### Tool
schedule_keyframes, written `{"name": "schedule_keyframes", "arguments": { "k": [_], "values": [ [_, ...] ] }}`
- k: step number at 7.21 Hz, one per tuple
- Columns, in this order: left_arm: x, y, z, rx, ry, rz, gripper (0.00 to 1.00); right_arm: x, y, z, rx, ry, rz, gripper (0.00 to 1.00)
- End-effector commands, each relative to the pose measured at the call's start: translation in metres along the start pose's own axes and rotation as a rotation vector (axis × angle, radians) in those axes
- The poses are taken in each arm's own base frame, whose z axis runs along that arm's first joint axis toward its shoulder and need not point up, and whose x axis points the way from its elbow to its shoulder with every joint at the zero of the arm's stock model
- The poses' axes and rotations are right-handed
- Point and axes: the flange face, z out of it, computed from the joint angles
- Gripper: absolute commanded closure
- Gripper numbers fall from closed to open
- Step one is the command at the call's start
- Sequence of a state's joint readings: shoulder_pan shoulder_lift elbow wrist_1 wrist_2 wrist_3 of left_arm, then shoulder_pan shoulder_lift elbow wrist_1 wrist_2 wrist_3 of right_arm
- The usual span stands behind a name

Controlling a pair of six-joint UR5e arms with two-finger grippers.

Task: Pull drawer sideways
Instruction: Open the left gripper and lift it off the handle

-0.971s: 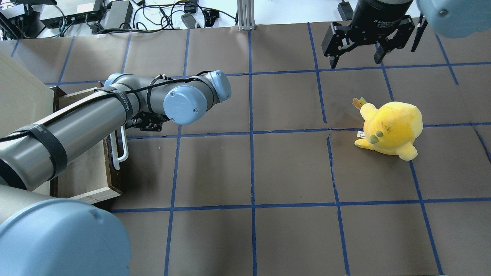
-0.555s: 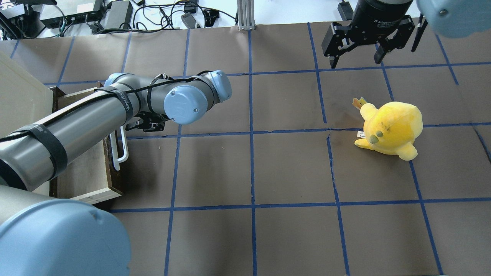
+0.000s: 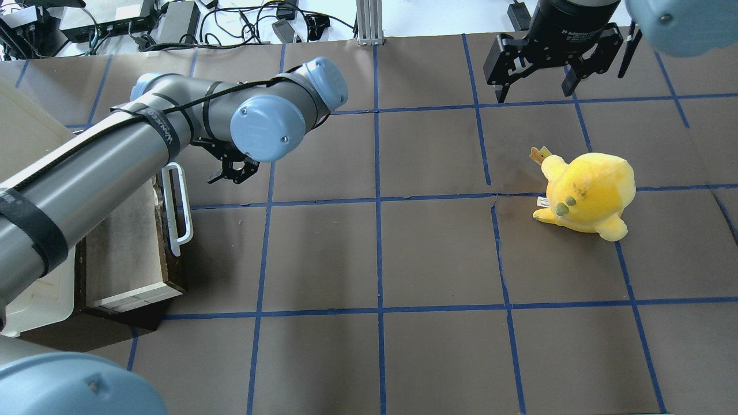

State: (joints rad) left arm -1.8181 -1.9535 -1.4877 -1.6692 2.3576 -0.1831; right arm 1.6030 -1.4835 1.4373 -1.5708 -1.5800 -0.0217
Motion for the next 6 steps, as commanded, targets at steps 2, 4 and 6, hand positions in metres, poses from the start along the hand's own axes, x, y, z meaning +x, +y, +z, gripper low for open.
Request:
{"name": "schedule_keyframes", "arguments": {
  "k": [2, 4, 6],
  "values": [
    [-0.073, 0.059, -0.076, 0.165, 0.353, 0.064, 0.01, 0.000, 0.000, 0.000, 0.000, 0.000, -0.001, 0.00],
    [-0.106, 0.112, -0.106, 0.274, 0.561, 0.056, 0.02, 0.000, 0.000, 0.000, 0.000, 0.000, 0.000, 0.00],
    [-0.148, 0.149, -0.111, 0.334, 0.669, -0.020, 0.02, 0.000, 0.000, 0.000, 0.000, 0.000, -0.001, 0.00]
  ]
}}
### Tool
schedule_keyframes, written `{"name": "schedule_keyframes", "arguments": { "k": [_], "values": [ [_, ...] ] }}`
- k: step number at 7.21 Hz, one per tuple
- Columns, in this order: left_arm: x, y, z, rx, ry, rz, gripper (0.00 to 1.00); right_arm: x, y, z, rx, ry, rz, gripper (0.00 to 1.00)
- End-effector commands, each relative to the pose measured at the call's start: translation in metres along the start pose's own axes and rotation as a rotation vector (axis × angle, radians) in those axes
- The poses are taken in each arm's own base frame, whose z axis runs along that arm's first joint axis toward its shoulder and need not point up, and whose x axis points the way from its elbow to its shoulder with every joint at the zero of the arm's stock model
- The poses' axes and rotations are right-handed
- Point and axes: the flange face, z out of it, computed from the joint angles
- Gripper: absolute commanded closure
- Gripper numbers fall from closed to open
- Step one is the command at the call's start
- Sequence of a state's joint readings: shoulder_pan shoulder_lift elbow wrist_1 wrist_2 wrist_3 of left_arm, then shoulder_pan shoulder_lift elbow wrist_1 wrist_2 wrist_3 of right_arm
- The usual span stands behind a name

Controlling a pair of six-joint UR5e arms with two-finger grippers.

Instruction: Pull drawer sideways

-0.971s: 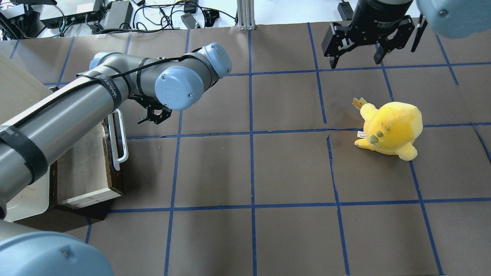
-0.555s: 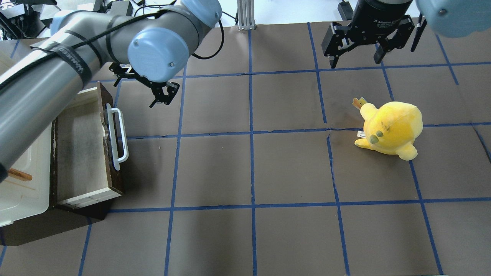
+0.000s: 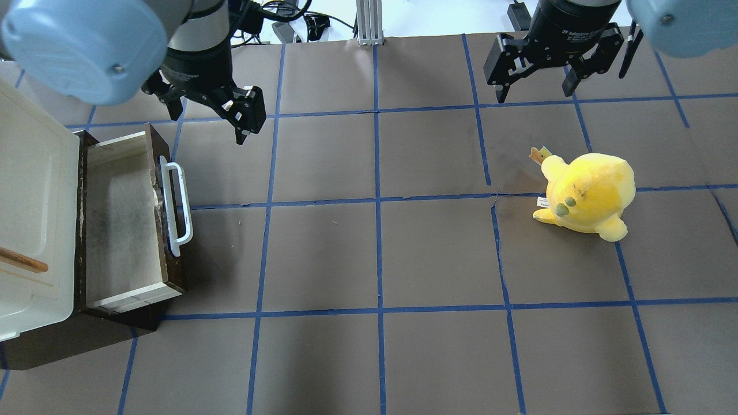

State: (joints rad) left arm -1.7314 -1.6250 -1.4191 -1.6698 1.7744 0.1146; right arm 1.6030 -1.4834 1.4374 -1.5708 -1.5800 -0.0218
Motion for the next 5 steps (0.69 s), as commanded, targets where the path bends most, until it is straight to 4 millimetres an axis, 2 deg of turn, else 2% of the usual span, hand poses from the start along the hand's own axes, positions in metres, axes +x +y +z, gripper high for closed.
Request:
{"name": "schedule_keyframes", "arguments": {
  "k": [1, 2, 3, 4, 5],
  "values": [
    [-0.032, 0.026, -0.027, 0.068, 0.100, -0.028, 0.02, 0.000, 0.000, 0.000, 0.000, 0.000, -0.001, 0.00],
    [-0.057, 0.030, -0.023, 0.077, 0.127, -0.040, 0.02, 0.000, 0.000, 0.000, 0.000, 0.000, 0.000, 0.00],
    [-0.074, 0.038, -0.029, 0.105, 0.156, -0.054, 0.02, 0.000, 0.000, 0.000, 0.000, 0.000, -0.001, 0.00],
    [-0.077, 0.045, -0.034, 0.123, 0.167, -0.068, 0.03, 0.000, 0.000, 0.000, 0.000, 0.000, 0.000, 0.00],
    [-0.086, 0.035, -0.034, 0.206, 0.149, -0.084, 0.03, 0.000, 0.000, 0.000, 0.000, 0.000, 0.000, 0.00]
  ]
}}
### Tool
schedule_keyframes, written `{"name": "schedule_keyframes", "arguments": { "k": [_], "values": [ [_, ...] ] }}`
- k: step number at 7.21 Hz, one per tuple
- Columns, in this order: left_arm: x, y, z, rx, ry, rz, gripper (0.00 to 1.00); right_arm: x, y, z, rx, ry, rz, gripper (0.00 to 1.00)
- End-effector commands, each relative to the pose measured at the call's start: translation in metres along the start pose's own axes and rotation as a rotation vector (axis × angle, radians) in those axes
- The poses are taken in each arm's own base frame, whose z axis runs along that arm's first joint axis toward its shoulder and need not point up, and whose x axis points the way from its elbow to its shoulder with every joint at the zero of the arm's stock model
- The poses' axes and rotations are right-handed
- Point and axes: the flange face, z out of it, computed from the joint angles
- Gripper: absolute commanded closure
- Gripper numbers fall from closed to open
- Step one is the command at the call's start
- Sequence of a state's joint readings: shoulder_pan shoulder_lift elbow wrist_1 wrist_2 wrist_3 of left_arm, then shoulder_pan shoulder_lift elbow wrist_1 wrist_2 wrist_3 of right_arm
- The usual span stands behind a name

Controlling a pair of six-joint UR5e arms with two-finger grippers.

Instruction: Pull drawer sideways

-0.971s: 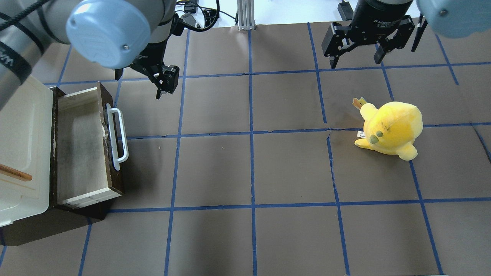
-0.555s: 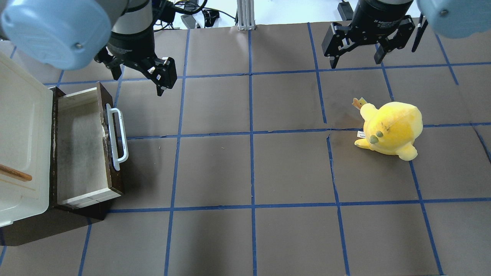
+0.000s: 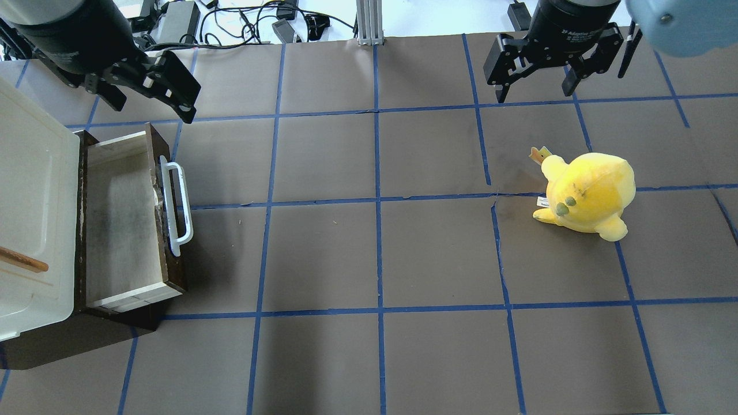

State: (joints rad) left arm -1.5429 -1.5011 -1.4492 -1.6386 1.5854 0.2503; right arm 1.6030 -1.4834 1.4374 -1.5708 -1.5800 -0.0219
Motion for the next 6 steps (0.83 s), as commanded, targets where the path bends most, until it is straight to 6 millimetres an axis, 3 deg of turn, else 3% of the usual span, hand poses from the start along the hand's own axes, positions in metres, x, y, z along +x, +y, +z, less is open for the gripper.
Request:
{"name": "schedule_keyframes", "arguments": {
  "k": [1, 6],
  "values": [
    [-0.0130, -0.0055, 0.0040, 0.091, -0.004, -0.026, 0.03, 0.0000, 0.0000, 0.0000, 0.000, 0.000, 0.000, 0.00],
    [-0.0137, 0.0019, 0.0015, 0.093, 0.018, -0.048, 0.02, 0.0000, 0.0000, 0.0000, 0.000, 0.000, 0.000, 0.00]
  ]
}}
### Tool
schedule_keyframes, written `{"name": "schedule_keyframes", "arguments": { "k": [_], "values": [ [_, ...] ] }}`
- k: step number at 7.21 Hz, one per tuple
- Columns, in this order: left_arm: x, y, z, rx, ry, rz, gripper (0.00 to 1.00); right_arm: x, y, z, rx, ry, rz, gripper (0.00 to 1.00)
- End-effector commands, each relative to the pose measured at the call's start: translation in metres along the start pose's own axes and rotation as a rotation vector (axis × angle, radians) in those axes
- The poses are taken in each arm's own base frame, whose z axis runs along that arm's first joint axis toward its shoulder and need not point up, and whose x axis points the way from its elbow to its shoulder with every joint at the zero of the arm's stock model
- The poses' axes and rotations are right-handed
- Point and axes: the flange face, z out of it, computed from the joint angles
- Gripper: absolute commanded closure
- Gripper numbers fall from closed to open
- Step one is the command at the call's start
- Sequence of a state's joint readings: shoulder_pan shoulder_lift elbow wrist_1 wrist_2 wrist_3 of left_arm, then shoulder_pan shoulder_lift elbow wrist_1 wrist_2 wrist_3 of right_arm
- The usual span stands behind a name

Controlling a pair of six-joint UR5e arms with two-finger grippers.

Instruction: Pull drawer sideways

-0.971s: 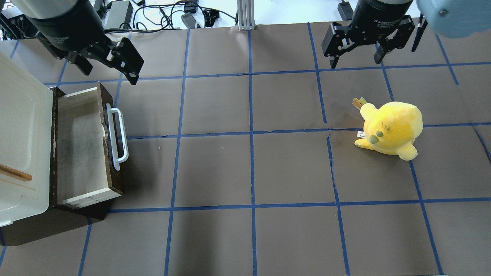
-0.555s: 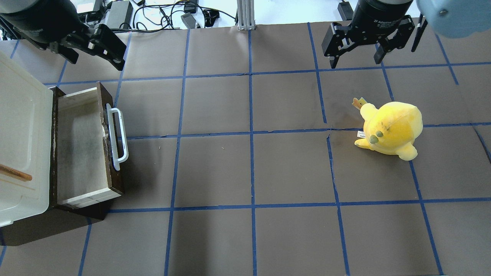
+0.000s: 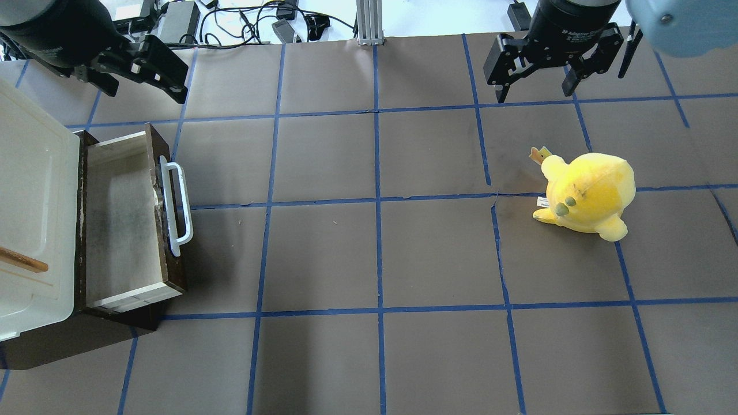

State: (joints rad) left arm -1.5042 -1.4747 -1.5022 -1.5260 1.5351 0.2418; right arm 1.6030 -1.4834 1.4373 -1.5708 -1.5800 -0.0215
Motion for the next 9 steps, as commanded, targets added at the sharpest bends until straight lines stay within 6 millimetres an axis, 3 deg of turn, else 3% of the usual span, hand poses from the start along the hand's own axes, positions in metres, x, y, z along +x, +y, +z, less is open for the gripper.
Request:
{"name": "schedule_keyframes", "arguments": {
  "k": [1, 9],
  "values": [
    [-0.0008, 0.0011, -0.0004, -0.002, -0.006, -0.002, 0.01, 0.0000, 0.0000, 0.0000, 0.000, 0.000, 0.000, 0.00],
    [0.0006, 0.0044, -0.0021, -0.017, -0.005, -0.085, 0.00, 0.0000, 0.0000, 0.0000, 0.000, 0.000, 0.000, 0.00]
  ]
}}
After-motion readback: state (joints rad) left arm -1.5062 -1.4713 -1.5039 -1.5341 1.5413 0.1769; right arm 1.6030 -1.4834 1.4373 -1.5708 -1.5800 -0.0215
